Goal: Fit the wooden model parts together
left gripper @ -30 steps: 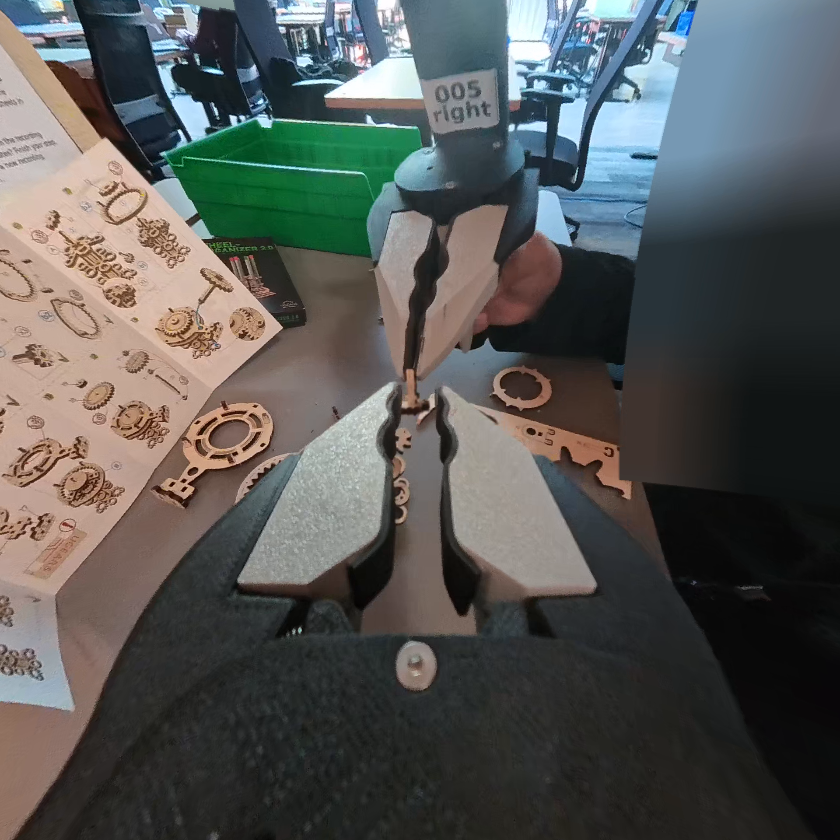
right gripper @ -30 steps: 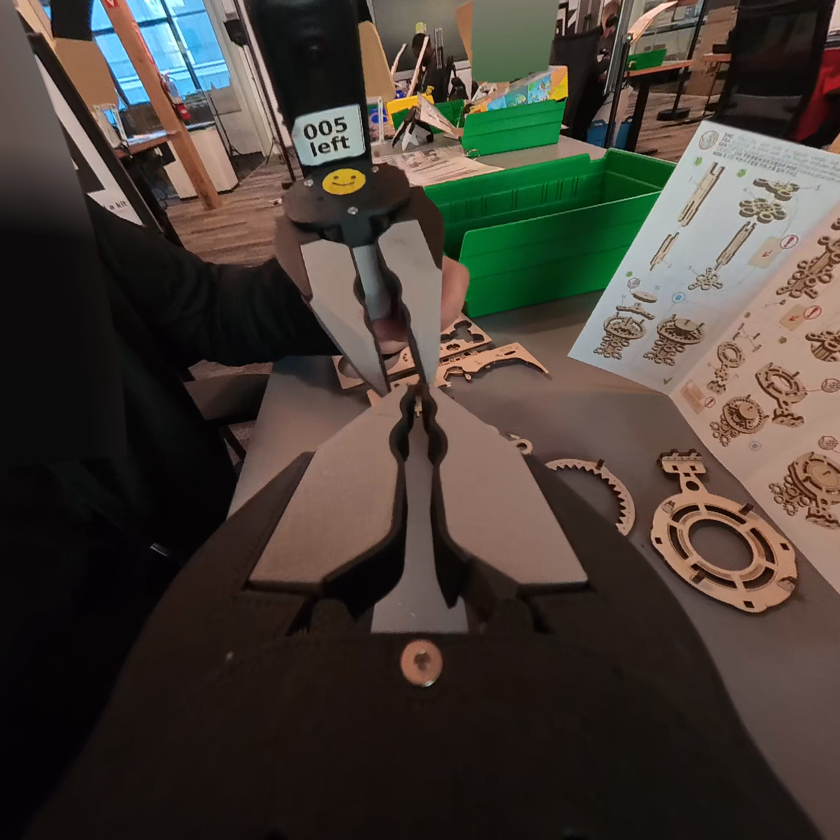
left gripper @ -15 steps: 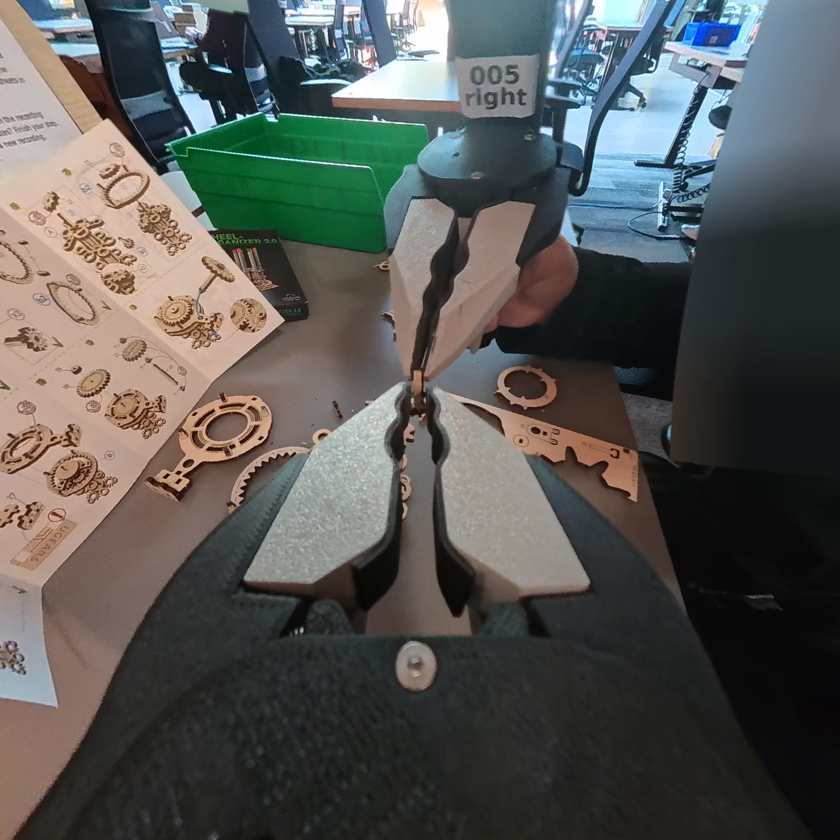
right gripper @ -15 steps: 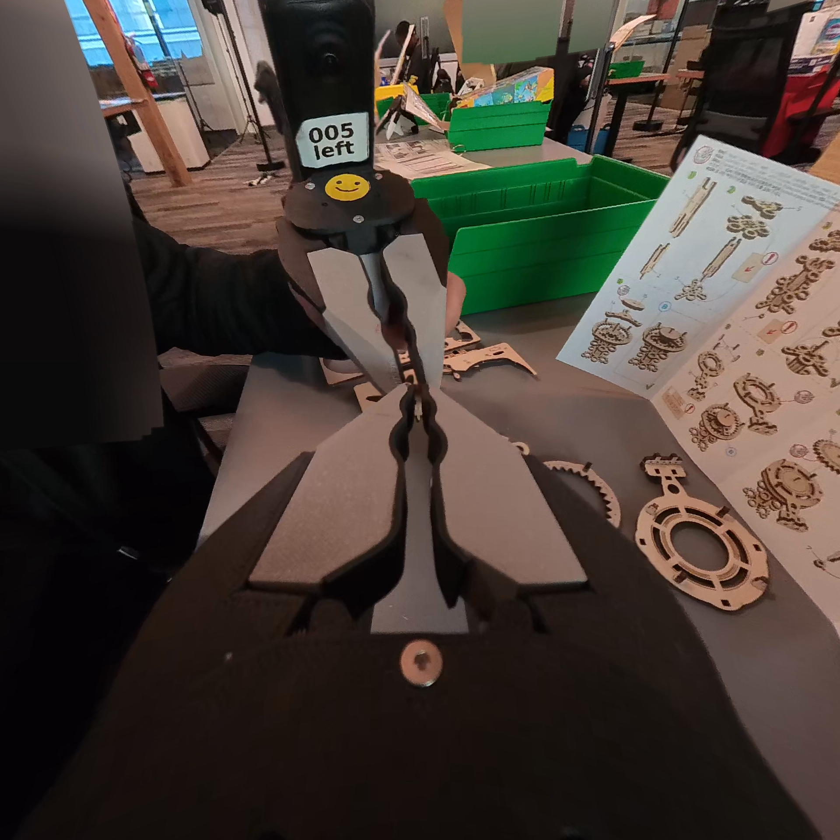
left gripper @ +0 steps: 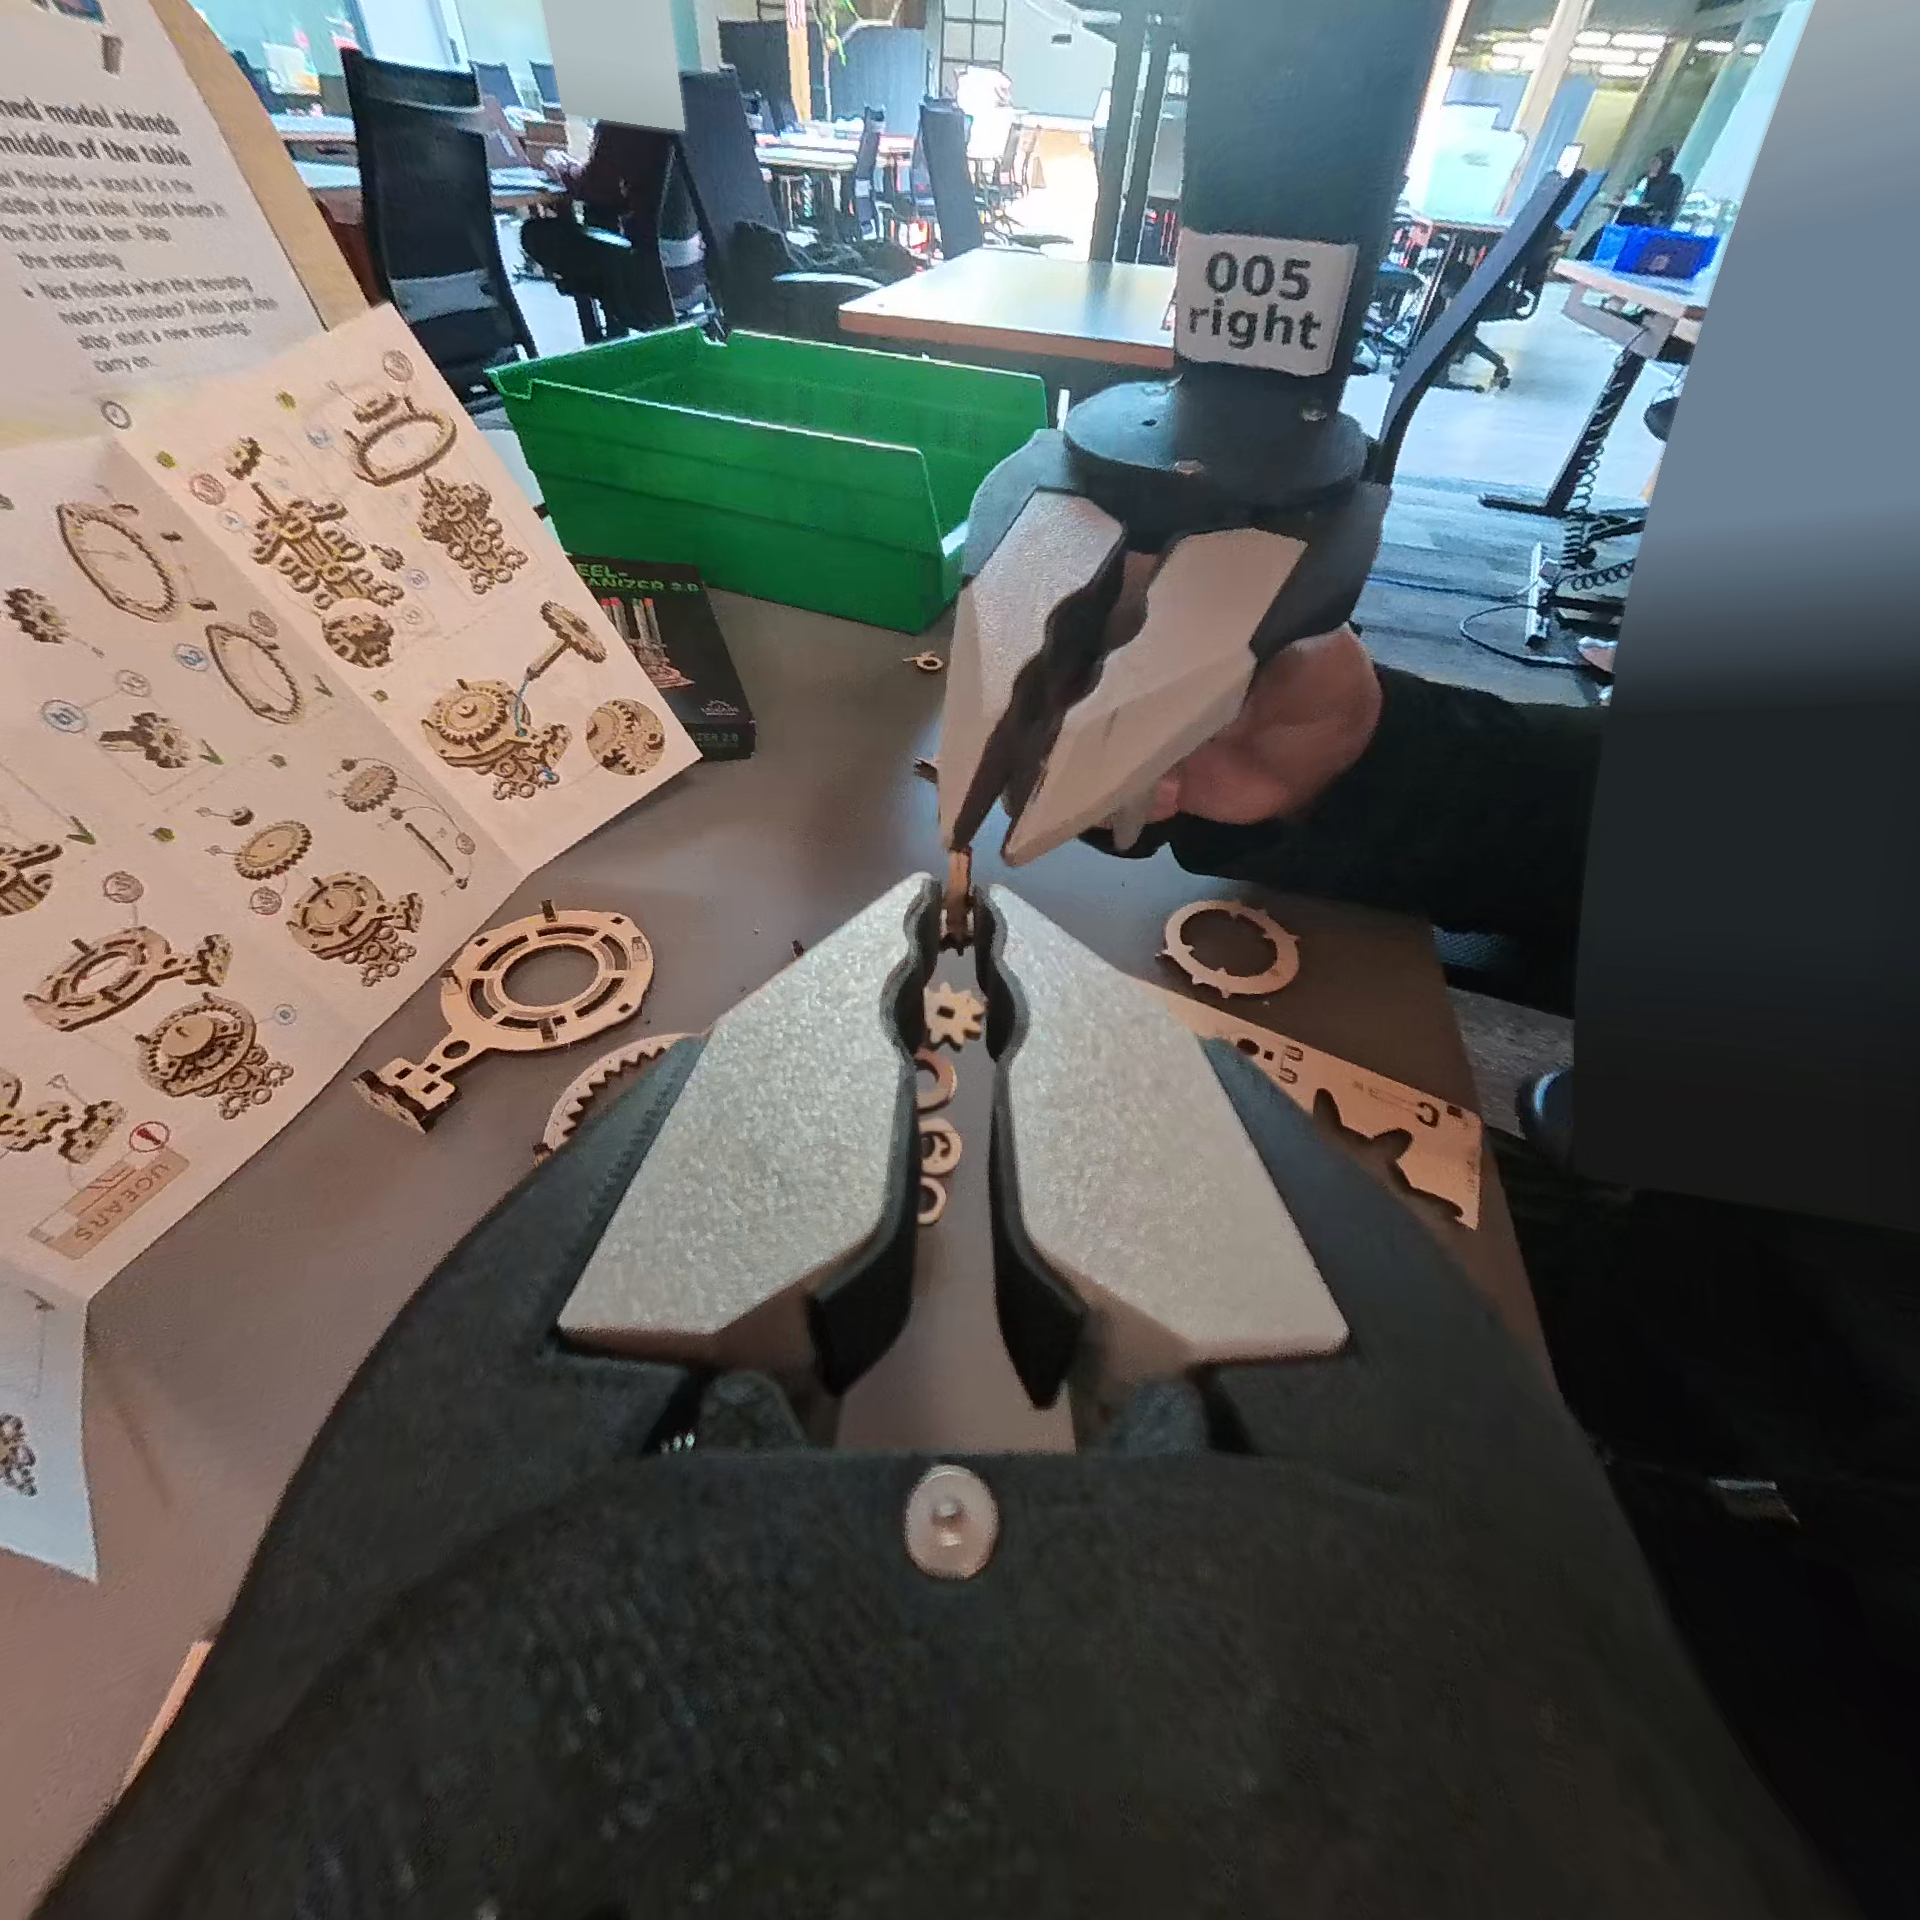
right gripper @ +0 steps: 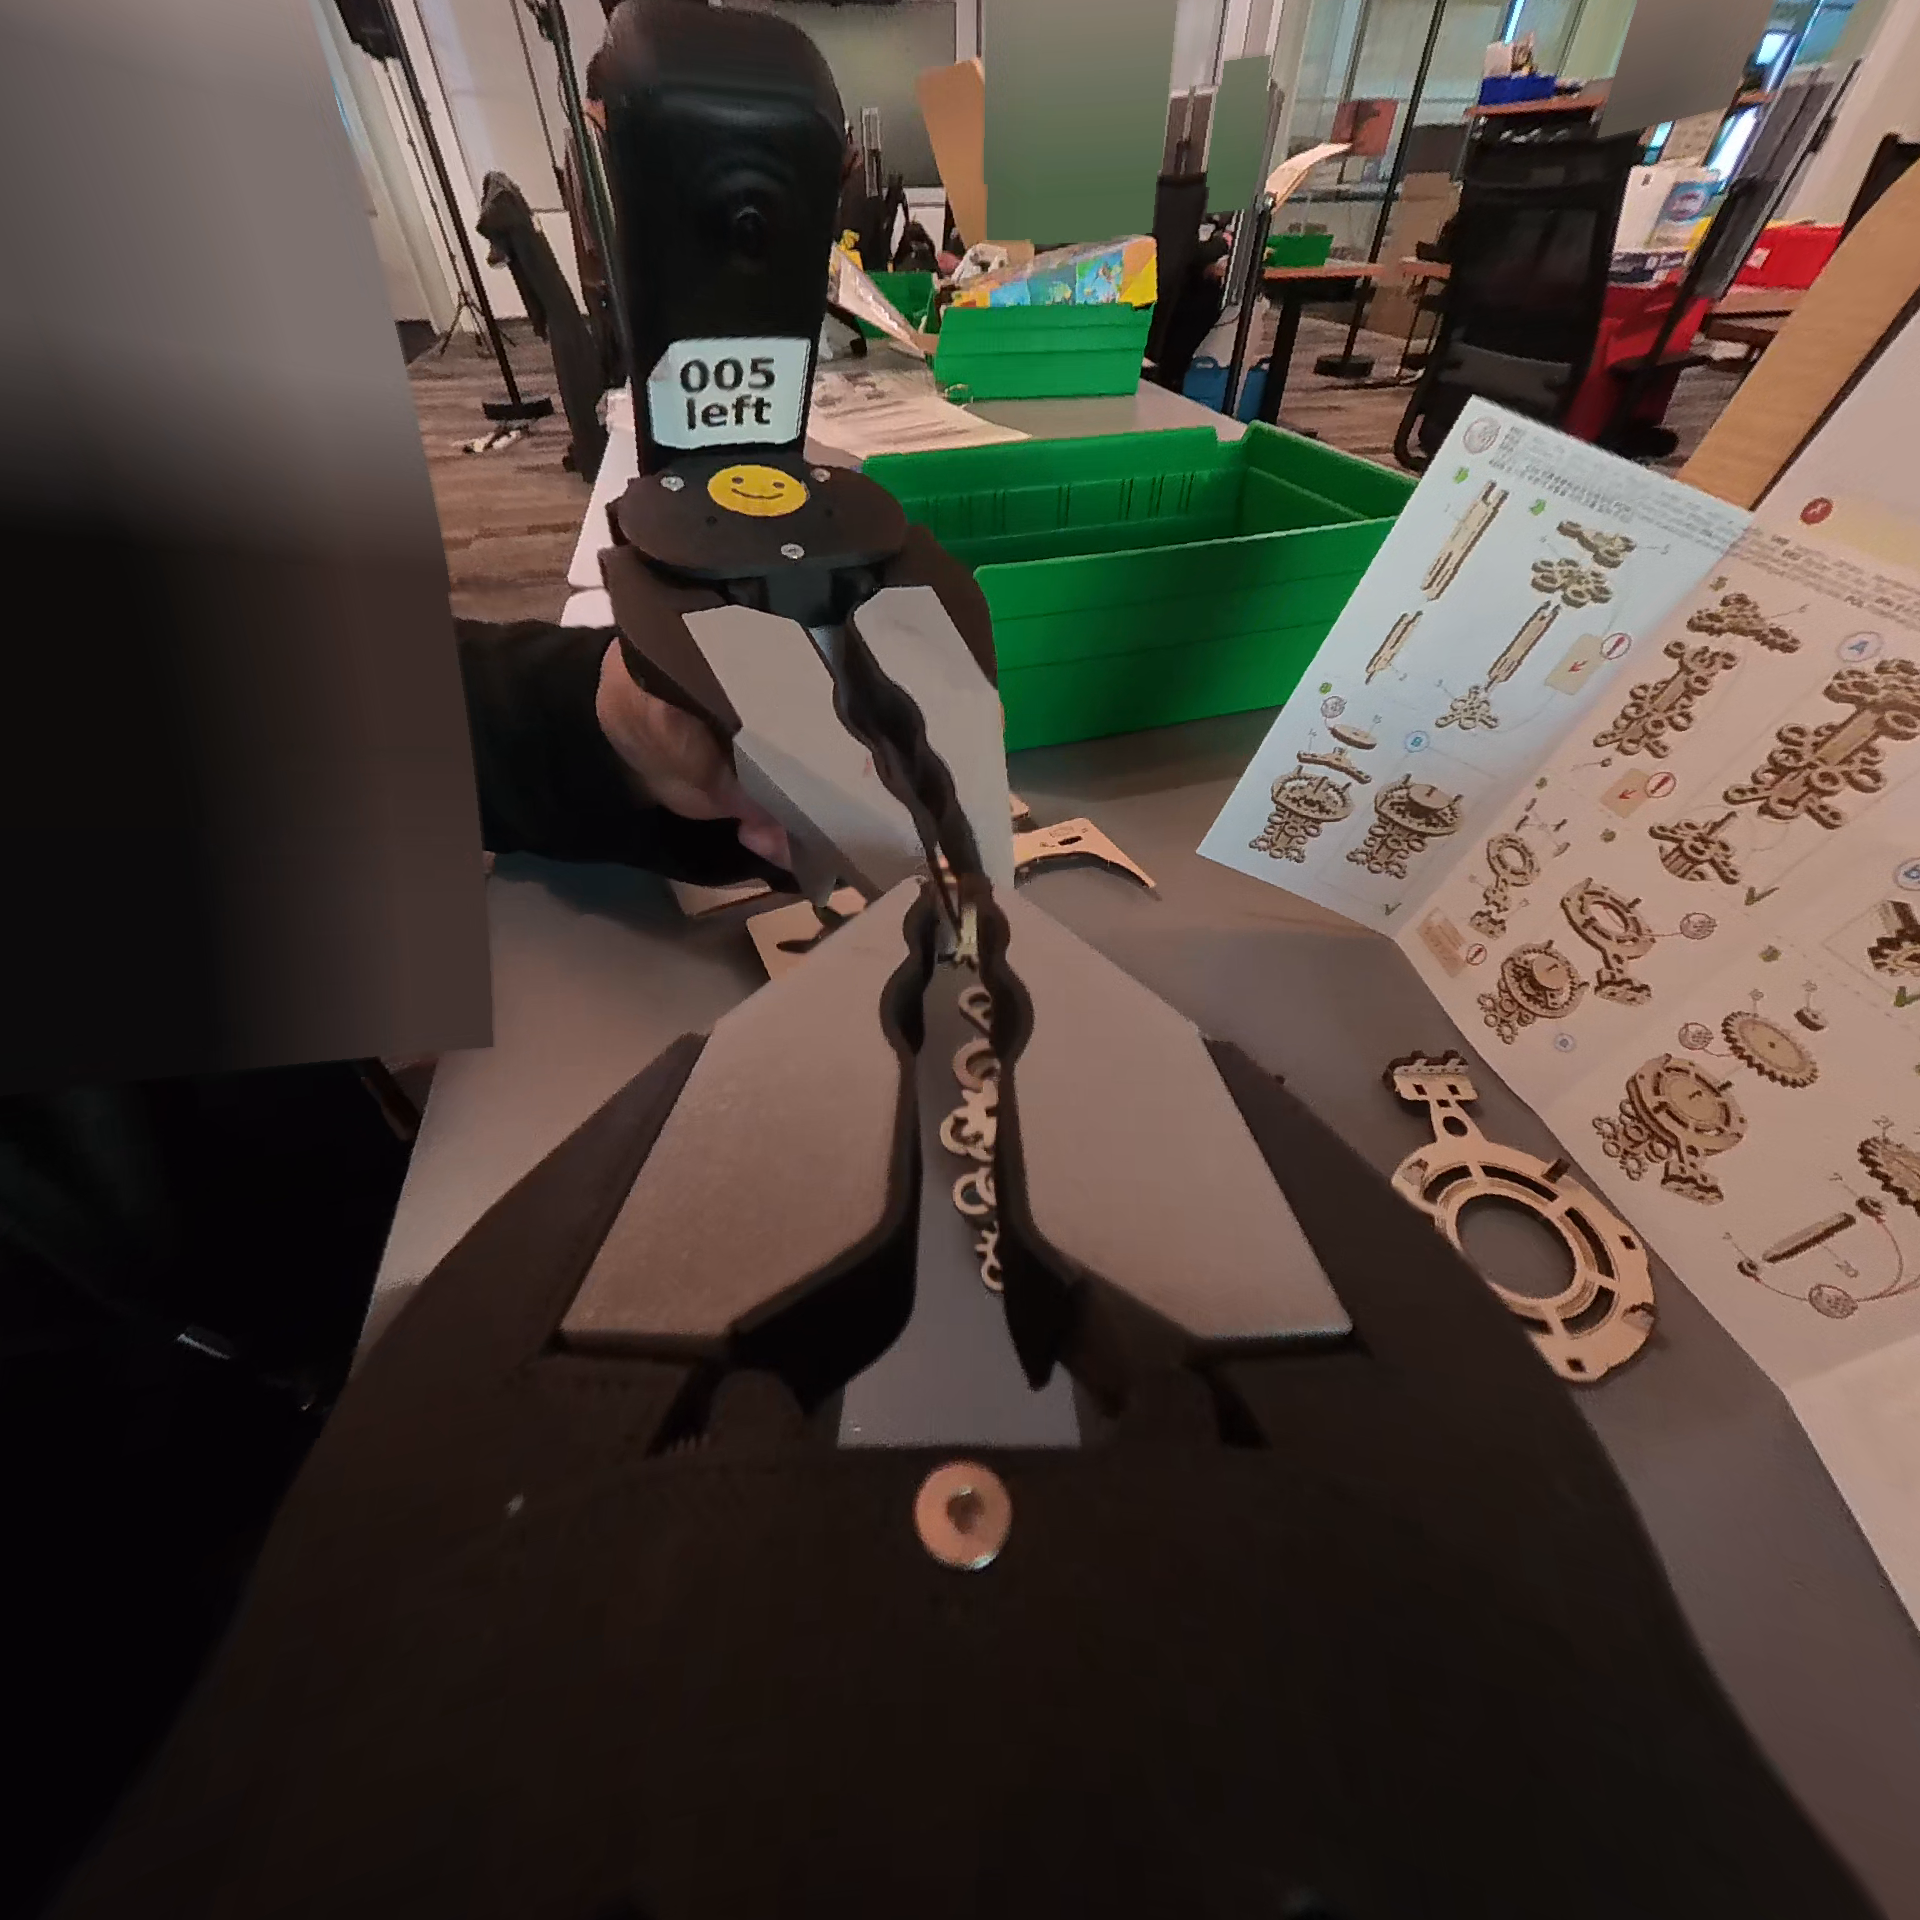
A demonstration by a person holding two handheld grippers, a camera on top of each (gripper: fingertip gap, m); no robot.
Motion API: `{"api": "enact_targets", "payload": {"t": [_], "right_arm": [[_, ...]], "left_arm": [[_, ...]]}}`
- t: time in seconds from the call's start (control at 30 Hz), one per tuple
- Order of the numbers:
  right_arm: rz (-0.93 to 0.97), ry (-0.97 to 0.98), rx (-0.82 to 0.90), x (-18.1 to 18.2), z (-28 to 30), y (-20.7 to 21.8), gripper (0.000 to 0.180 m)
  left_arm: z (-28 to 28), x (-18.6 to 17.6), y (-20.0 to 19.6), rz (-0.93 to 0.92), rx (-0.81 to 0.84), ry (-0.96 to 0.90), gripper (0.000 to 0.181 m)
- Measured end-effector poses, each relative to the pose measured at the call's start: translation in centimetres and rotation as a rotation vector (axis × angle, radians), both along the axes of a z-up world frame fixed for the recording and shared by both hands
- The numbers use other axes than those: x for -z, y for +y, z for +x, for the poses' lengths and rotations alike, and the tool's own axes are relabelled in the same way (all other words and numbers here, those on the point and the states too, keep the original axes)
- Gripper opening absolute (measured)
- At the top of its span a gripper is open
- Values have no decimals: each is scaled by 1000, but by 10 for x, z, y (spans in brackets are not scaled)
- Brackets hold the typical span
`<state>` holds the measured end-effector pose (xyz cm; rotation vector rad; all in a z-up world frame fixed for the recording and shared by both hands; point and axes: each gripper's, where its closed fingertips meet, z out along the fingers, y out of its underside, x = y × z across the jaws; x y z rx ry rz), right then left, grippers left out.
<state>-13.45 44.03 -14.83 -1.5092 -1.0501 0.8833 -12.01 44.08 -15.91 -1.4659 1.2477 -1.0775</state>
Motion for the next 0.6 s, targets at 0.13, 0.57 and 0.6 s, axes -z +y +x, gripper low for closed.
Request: {"api": "enact_targets", "payload": {"t": [0.13,0.57,0.6], "right_arm": [[-6,48,12,-6,4,2,1],[-302,308,-198,-20,4,-11,9],[-334,330,-233,-22,2,-14,10]], "left_arm": [[0,-1,1,-7,-8,-12,2],[-15,-62,-10,-69,89,-405,2],[-14,-62,-12,-85,105,-413,2]]}}
